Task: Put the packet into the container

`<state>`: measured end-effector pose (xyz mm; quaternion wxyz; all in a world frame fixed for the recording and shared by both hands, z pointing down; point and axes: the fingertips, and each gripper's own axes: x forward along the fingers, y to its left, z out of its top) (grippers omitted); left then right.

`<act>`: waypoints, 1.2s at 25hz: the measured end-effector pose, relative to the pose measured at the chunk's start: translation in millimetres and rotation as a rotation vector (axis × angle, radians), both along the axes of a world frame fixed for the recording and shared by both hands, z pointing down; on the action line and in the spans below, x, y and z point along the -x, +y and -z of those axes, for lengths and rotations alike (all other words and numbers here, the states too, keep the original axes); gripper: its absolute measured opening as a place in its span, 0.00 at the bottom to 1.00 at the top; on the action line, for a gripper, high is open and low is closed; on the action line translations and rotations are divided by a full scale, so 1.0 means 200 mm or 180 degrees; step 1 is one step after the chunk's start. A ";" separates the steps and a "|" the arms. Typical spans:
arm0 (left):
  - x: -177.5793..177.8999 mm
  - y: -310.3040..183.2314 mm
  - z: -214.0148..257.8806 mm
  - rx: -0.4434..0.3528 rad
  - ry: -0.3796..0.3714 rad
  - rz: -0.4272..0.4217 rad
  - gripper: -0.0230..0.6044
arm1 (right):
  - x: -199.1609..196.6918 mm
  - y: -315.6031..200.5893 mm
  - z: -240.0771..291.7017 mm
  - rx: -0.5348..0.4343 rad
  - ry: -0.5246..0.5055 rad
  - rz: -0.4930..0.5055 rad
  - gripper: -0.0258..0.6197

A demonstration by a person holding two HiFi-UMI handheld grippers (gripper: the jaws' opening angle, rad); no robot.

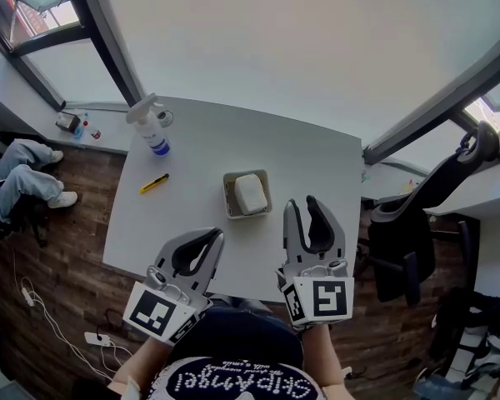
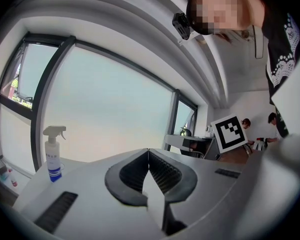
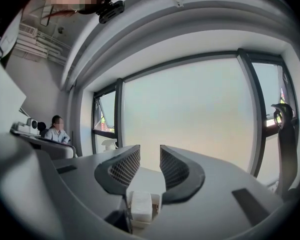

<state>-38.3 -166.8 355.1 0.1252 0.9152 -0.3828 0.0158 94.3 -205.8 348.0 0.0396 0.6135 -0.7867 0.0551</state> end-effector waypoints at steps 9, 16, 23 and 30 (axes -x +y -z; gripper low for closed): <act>-0.02 0.01 0.00 0.0020 0.0024 -0.0036 0.05 | 0.03 0.11 0.03 -0.0028 -0.0035 0.0051 0.22; -0.02 0.02 0.00 0.0012 0.0033 -0.0059 0.05 | 0.04 0.16 0.05 -0.0048 -0.0020 0.0058 0.21; -0.04 0.04 0.02 -0.0012 0.0048 -0.0067 0.05 | 0.04 0.24 0.07 -0.0029 0.0020 0.0084 0.19; -0.06 0.06 0.03 -0.0040 0.0042 -0.0090 0.05 | 0.03 0.32 0.03 0.0069 -0.0004 0.0126 0.18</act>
